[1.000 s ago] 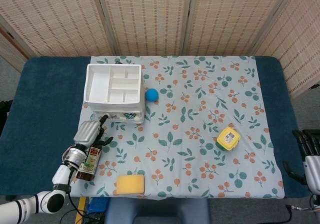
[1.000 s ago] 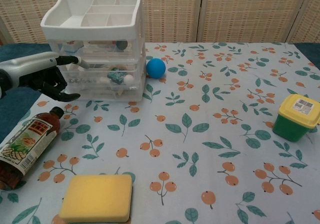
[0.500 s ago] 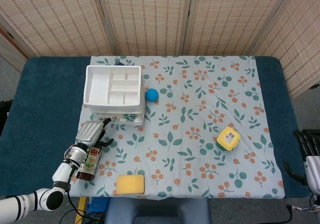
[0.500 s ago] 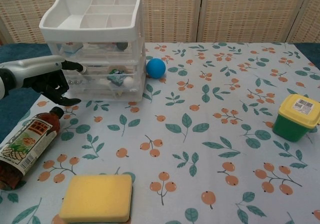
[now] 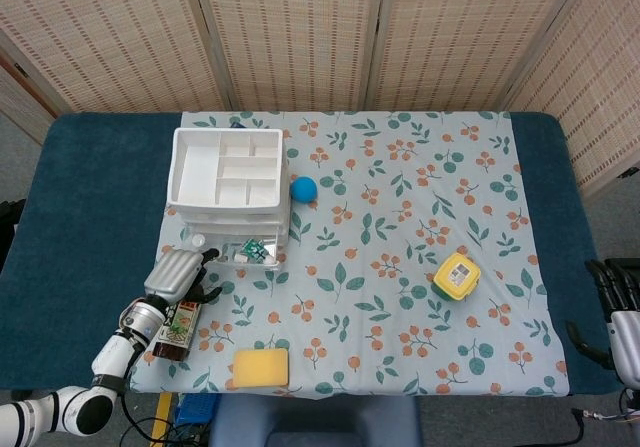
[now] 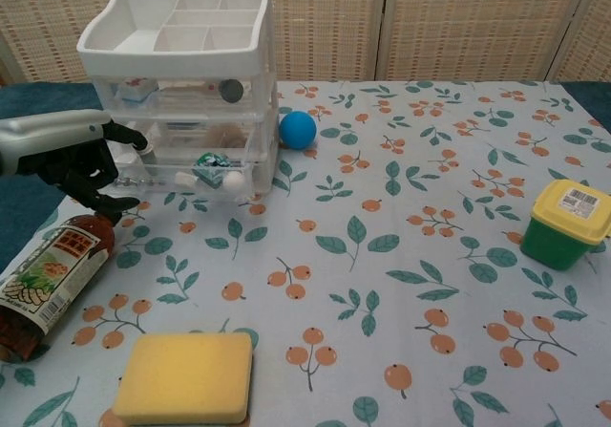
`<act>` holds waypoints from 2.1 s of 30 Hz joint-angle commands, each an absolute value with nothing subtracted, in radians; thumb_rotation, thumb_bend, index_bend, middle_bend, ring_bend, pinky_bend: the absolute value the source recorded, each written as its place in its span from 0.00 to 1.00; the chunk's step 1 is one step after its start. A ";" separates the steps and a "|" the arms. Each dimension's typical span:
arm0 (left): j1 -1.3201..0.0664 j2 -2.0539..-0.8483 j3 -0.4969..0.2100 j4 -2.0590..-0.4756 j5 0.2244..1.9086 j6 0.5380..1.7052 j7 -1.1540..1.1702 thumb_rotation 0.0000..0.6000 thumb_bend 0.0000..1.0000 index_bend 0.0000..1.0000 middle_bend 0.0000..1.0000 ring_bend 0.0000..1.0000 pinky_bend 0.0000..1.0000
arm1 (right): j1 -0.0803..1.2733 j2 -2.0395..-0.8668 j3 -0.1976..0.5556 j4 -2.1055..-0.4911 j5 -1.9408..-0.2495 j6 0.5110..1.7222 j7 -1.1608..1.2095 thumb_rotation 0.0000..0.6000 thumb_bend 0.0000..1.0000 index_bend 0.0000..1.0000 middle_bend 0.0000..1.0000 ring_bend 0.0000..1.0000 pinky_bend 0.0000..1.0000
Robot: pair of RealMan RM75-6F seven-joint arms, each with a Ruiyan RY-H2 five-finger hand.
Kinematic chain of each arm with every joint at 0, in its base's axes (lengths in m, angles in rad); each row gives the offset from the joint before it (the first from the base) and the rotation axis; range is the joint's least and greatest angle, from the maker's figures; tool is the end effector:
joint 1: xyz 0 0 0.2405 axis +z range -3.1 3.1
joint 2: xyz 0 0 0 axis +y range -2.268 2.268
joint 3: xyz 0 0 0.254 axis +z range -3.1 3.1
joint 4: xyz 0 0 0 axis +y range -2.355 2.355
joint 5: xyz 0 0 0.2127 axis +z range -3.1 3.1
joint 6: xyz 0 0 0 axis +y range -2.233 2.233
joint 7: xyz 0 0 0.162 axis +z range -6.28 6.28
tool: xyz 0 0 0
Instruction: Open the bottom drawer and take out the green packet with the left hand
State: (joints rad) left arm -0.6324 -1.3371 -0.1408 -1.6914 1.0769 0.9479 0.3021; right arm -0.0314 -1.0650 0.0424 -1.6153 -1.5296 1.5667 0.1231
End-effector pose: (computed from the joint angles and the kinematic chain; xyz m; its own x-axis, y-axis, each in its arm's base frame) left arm -0.1799 0.3284 0.0199 0.3898 0.3556 0.8495 0.9119 -0.2779 -0.3021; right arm -0.3249 -0.1606 0.1816 0.3325 0.0324 0.9426 -0.9418 0.0639 0.3300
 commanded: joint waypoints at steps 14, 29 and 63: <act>-0.628 -1.294 -0.095 -1.760 1.119 0.961 0.315 1.00 0.28 0.36 0.89 1.00 1.00 | -0.035 -1.066 0.042 -1.610 -1.530 1.572 0.130 1.00 0.36 0.00 0.07 0.00 0.00; -0.618 -1.211 -0.090 -1.765 1.315 1.045 0.273 1.00 0.28 0.28 0.89 1.00 1.00 | -0.043 -1.014 0.058 -1.640 -1.546 1.615 0.109 1.00 0.36 0.00 0.07 0.00 0.00; -0.901 -1.406 0.020 -1.003 1.993 1.238 0.064 1.00 0.28 0.32 0.89 1.00 1.00 | -0.067 -0.946 0.049 -1.735 -1.572 1.655 0.027 1.00 0.36 0.00 0.07 0.00 0.00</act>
State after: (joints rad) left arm -0.8977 -1.4024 0.0168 -1.0067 1.9907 1.2404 0.0627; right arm -0.0668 -0.9458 0.0491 -1.7352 -1.5718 1.6547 0.0271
